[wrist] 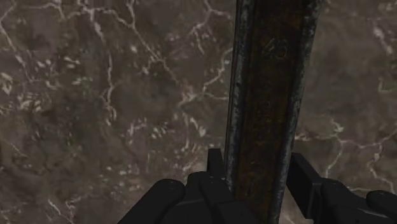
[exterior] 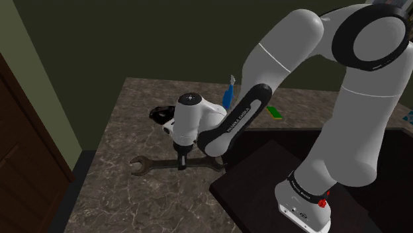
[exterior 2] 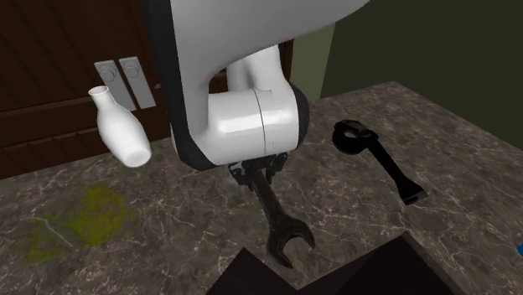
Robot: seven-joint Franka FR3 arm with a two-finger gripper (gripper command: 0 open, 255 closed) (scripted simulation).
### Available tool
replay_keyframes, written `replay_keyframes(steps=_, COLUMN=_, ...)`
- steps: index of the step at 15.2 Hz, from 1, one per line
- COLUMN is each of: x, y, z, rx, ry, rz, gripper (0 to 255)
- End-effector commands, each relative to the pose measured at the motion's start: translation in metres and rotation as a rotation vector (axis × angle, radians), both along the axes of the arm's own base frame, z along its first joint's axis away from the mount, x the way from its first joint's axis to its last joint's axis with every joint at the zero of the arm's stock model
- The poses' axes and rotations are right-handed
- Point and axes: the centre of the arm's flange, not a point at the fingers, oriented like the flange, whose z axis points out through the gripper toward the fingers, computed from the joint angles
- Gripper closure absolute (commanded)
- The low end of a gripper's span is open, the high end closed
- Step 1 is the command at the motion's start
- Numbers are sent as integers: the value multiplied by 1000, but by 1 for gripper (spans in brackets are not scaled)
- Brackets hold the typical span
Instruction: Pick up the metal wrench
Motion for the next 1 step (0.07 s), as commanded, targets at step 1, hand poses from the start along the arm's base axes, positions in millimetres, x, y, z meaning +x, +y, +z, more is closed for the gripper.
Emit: replay_keyframes(steps=1, x=0, y=0, z=3, rx=0, ry=0, rz=0, gripper=255)
